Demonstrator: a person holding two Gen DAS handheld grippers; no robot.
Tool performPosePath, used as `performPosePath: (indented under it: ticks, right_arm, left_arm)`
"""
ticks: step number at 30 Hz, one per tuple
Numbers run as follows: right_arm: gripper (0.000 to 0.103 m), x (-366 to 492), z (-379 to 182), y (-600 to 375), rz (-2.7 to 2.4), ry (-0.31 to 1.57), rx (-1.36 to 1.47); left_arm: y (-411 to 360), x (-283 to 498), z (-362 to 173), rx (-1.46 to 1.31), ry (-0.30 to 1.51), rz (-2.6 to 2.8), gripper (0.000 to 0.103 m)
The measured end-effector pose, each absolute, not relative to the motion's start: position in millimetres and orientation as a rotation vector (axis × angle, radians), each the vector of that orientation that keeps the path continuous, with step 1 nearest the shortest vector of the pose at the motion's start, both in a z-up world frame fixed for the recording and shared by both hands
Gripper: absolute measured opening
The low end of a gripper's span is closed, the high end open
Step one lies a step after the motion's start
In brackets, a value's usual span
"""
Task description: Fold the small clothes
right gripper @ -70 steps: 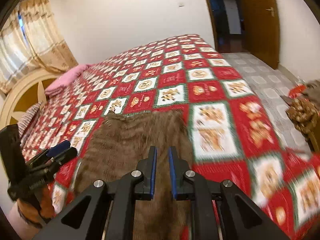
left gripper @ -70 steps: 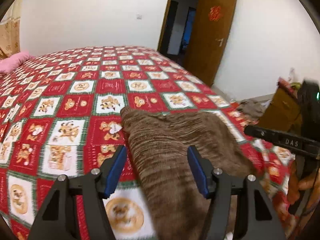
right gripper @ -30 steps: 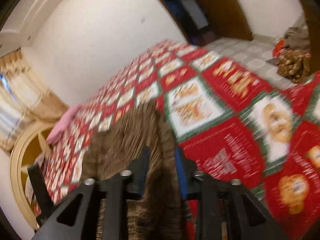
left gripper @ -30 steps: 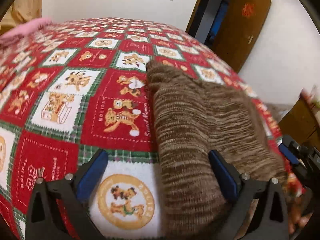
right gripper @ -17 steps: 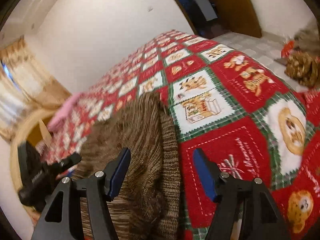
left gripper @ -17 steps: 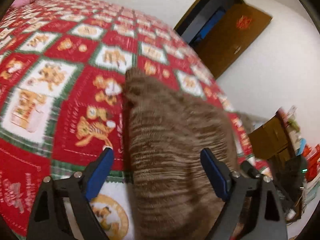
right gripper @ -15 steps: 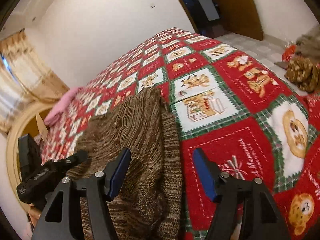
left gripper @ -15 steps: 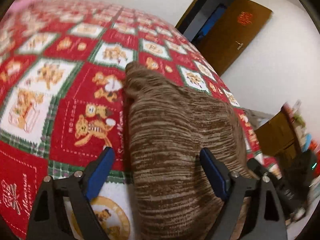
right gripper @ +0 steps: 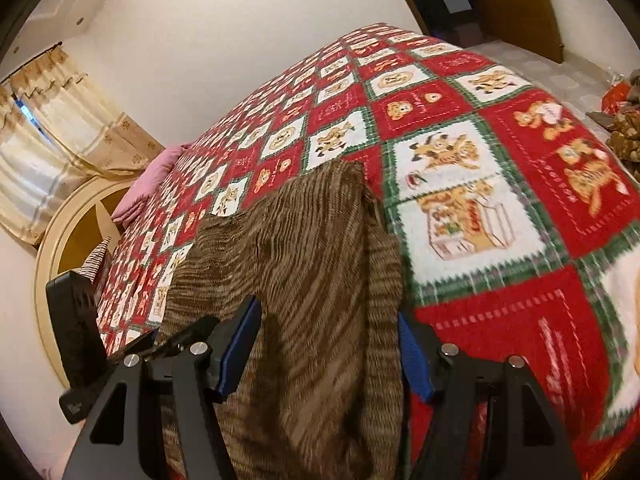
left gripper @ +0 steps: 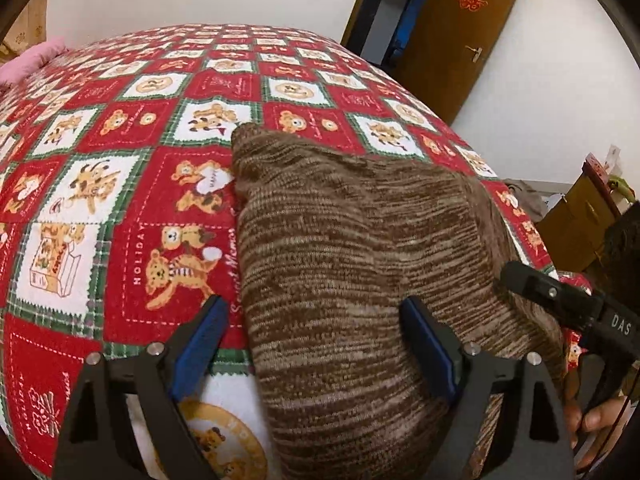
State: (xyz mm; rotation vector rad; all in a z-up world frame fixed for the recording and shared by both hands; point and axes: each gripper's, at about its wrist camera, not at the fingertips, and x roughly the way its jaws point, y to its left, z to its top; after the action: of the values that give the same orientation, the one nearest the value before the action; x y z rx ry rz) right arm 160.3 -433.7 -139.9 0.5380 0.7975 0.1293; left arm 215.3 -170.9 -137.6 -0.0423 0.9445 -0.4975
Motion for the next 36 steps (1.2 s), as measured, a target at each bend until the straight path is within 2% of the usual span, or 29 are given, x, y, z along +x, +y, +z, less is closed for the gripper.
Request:
performPosePath:
  ticks: [1, 3, 4, 5, 6, 8, 12, 14, 20, 28, 36]
  right_arm:
    - [0.066, 163, -141, -428, 0.13, 0.794, 0.508]
    - [0.053, 164, -140, -415, 0.104, 0.798, 0.42]
    - [0.042, 164, -139, -407, 0.095, 0.803, 0.369]
    - [0.035, 163, -139, -403, 0.101, 0.801, 0.349]
    - [0.034, 162, -138, -398, 0.103, 0.799, 0.322]
    - [0.031, 161, -137, -389, 0.091, 0.795, 0.258]
    - [0.028, 156, -135, -387, 0.075, 0.772, 0.251]
    - [0.027, 150, -131, -382, 0.066, 0.751, 0.246]
    - [0.025, 128, -108, -353, 0.049, 0.673, 0.175]
    - [0.025, 91, -77, -330, 0.023, 0.595, 0.208]
    - [0.025, 45, -54, -308, -0.001, 0.54, 0.239]
  left_arm:
    - [-172, 214, -138, -0.032, 0.94, -0.491, 0.09]
    - [-175, 214, -138, -0.021, 0.935, -0.482, 0.088]
    - [-175, 215, -137, -0.019, 0.933, -0.478, 0.086]
    - [-176, 215, -137, -0.019, 0.929, -0.475, 0.081]
    - [-176, 214, -136, -0.022, 0.921, -0.484, 0.069]
    - [-179, 213, -134, -0.028, 0.905, -0.516, 0.055]
    - [-182, 208, -130, -0.01, 0.887, -0.512, 0.038]
    - [-183, 206, -128, -0.007, 0.88, -0.512, 0.033]
    - [-181, 195, -117, 0.02, 0.861, -0.496, 0.03]
    - [-173, 165, -87, 0.071, 0.768, -0.495, 0.029]
    - [-160, 135, -68, 0.086, 0.755, -0.516, 0.029]
